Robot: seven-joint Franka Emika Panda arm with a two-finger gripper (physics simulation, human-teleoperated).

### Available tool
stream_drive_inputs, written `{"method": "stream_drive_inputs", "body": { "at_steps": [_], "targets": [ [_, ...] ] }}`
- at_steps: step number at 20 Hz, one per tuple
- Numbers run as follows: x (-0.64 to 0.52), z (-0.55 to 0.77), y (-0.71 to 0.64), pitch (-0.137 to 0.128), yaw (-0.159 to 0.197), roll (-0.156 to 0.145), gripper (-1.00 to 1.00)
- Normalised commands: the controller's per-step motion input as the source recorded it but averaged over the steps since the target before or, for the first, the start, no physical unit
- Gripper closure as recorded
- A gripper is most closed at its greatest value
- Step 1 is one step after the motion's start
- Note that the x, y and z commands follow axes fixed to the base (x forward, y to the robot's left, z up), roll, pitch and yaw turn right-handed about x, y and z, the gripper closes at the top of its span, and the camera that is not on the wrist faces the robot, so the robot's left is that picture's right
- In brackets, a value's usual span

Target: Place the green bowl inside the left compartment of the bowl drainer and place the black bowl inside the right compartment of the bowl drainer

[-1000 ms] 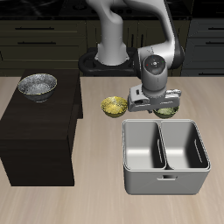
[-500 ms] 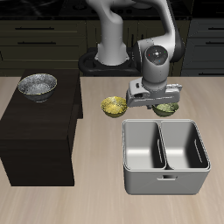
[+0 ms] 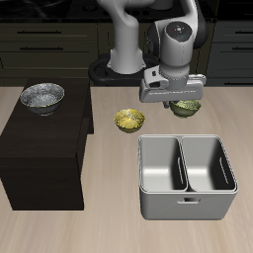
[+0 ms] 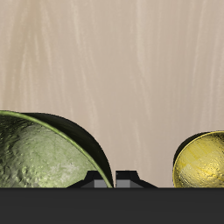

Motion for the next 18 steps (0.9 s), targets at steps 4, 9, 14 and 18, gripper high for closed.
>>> {"method": "stream_drive_inputs", "body": {
  "at_steps": [4, 9, 14, 18],
  "targets": [
    [0.16, 0.38, -0.09, -0.051, -0.008, -0.032, 1.0],
    [0.12, 0.4, -0.06, -0.045, -0.006, -0.02, 1.0],
    [0.07, 0.25, 0.02, -0.035, 0.006, 0.002, 1.0],
    [0.27, 0.22, -0.08, -0.019, 0.002, -0.044, 1.0]
  ]
}}
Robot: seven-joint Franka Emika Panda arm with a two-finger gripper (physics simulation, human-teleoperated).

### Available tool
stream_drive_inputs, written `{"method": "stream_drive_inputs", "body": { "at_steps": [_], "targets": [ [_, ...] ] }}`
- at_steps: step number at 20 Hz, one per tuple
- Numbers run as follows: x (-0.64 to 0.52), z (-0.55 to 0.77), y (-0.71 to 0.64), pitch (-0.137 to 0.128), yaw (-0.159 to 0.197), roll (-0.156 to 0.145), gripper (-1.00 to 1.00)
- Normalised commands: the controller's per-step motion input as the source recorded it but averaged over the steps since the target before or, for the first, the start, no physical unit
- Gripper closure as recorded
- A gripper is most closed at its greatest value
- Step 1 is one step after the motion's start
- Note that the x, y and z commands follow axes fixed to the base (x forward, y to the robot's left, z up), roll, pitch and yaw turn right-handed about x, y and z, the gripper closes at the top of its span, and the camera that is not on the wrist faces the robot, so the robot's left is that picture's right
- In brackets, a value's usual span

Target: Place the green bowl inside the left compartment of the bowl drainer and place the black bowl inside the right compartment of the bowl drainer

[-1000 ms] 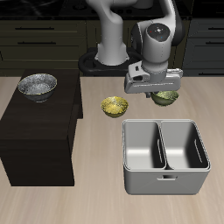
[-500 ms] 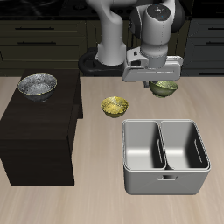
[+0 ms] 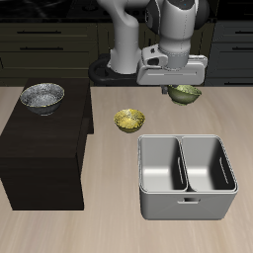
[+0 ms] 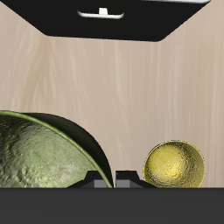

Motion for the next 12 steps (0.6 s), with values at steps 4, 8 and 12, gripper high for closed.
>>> {"method": "stream_drive_inputs", "body": {
  "at_steps": [4, 8, 12],
  "targets": [
    [0.16, 0.13, -0.03, 0.006, -0.011, -0.012, 1.0],
    [0.13, 0.29, 0.03, -0.05, 0.005, 0.003, 1.0],
    [0.23, 0.29, -0.04, -0.028, -0.018, -0.01, 1.0]
  ]
}}
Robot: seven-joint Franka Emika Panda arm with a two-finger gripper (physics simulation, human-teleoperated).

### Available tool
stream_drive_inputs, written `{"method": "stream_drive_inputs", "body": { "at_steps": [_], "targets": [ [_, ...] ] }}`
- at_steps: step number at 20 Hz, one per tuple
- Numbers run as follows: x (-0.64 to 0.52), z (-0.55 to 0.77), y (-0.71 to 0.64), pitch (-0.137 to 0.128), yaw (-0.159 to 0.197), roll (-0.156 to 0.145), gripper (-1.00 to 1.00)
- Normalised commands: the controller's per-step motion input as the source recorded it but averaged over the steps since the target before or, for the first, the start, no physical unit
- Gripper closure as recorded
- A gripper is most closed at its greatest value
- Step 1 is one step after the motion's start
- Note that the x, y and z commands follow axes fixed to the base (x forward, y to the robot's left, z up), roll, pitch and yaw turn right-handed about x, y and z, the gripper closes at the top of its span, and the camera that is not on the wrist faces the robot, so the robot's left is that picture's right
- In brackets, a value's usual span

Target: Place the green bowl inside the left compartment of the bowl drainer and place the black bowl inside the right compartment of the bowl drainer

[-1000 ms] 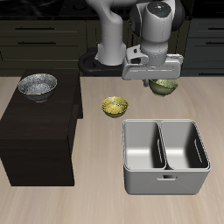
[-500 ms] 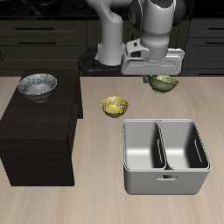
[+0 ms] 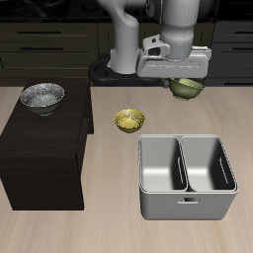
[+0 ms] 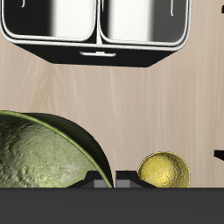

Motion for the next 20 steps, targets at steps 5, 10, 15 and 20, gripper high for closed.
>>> {"method": "stream_drive_inputs", "body": {
  "at_steps": [5, 10, 15, 20],
  "targets": [
    [0.3, 0.23, -0.05, 0.013, -0.006, -0.009, 1.0],
    [0.31, 0.26, -0.01, 0.012, -0.022, -0.017, 1.0],
    [0.2, 0.15, 0.09, 0.023, -0.017, 0.005, 1.0],
    [0.37, 0.17, 0.04, 0.015, -0.027, 0.004, 1.0]
  ]
}}
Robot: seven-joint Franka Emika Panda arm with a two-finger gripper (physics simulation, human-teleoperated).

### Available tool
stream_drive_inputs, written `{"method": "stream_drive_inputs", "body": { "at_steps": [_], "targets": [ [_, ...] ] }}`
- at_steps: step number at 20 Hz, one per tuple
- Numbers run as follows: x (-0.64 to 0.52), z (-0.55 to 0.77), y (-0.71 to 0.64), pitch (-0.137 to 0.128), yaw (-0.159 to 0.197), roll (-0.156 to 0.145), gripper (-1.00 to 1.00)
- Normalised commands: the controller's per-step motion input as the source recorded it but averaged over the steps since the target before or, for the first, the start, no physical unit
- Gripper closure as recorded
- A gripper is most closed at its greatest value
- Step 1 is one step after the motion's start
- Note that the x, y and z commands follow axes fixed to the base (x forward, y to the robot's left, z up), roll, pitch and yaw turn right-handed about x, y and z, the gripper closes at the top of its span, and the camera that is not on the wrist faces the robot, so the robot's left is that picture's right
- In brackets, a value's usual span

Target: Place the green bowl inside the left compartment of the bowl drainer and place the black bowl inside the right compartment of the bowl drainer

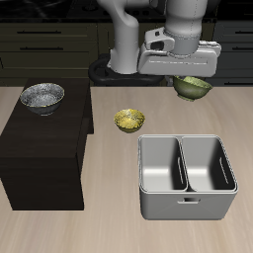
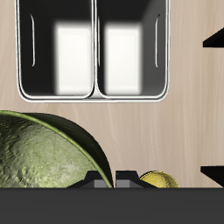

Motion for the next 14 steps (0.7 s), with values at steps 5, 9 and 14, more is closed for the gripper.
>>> {"method": "stream_drive_inputs", "body": {
  "at_steps": [5, 9, 14],
  "targets": [
    [0.33, 0.09, -0.02, 0.003, -0.017, -0.003, 1.0],
    [0.34, 0.1, -0.01, -0.008, 0.001, -0.022, 1.0],
    [0.37, 0.06, -0.03, 0.031, -0.033, -0.02, 1.0]
  ]
}}
